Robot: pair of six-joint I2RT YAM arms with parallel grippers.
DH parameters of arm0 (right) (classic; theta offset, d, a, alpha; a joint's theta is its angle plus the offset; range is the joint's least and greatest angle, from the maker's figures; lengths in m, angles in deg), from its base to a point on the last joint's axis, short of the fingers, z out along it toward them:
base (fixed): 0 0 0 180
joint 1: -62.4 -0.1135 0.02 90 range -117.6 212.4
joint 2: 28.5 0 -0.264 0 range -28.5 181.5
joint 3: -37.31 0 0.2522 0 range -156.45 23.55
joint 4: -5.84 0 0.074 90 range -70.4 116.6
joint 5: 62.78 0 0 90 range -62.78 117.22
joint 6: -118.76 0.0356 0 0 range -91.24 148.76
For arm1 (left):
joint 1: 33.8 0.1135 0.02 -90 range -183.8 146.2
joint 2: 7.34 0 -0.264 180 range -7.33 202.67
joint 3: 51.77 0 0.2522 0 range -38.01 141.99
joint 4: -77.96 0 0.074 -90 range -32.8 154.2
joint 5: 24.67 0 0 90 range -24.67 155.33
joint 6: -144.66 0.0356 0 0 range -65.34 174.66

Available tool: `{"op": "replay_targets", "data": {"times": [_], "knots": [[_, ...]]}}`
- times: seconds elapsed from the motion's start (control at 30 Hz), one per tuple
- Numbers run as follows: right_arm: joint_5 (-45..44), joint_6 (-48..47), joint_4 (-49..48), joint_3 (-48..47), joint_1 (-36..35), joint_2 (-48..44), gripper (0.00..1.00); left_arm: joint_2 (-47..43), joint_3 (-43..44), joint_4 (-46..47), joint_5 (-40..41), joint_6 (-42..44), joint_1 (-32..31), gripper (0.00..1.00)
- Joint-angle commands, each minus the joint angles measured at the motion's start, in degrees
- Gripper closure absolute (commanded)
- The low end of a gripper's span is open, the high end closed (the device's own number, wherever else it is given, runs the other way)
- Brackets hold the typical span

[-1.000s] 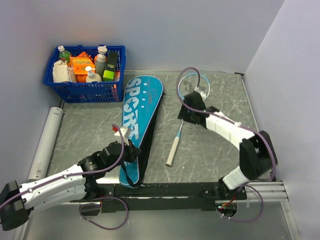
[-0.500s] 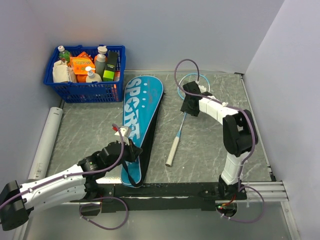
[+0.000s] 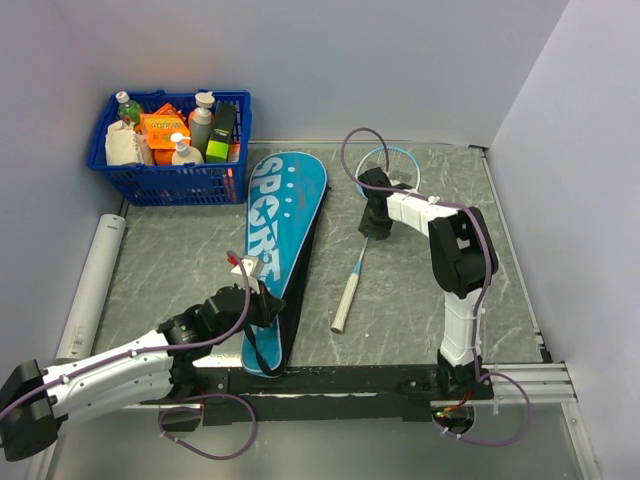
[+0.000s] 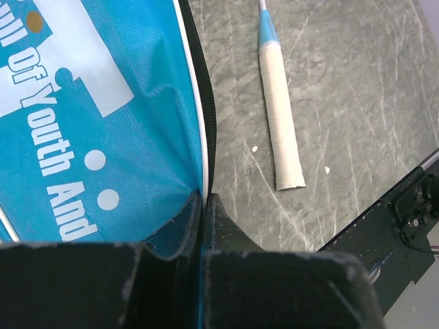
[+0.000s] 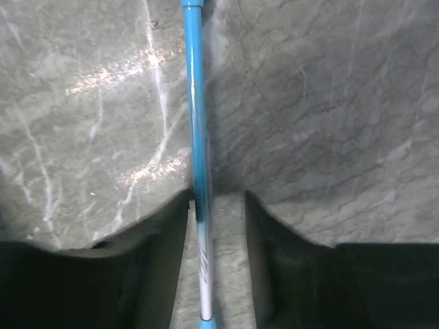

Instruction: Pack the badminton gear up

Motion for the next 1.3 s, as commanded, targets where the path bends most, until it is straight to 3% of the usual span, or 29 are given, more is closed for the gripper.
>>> {"op": "replay_targets", "data": {"times": [0.0, 0.07, 0.17, 0.33, 0.8, 1.03, 1.27], "knots": [[0.9, 0.0, 1.2, -3.3, 0.2, 1.5, 0.68, -1.2, -0.4, 5.4, -0.9, 0.0, 0.0, 0.99], [1.3, -0.1, 0.8, -3.1, 0.1, 1.7, 0.85, -1.4, -0.7, 5.5, -1.0, 0.0, 0.1, 0.99], [1.0, -0.3, 1.3, -3.1, 0.1, 1.7, 1.0, -1.5, -0.6, 5.2, -0.8, 0.1, 0.1, 0.99], [-0.9, -0.8, 0.1, 0.9, 0.1, -3.1, 1.0, -1.8, 0.0, 4.4, -0.3, 0.4, 0.1, 0.99], [-2.3, -3.0, 3.5, 15.8, -4.3, -29.4, 1.0, -2.6, 5.6, 0.3, 2.4, 1.3, 0.2, 0.99], [-2.0, -0.1, 7.8, 23.7, -10.4, -44.6, 1.0, -2.2, 10.5, -2.7, 4.4, 0.3, 0.3, 0.99], [-0.2, 4.6, 12.0, 31.4, -20.2, -53.0, 1.0, -0.3, 15.5, -4.7, 8.6, -0.7, 0.4, 0.99]]}}
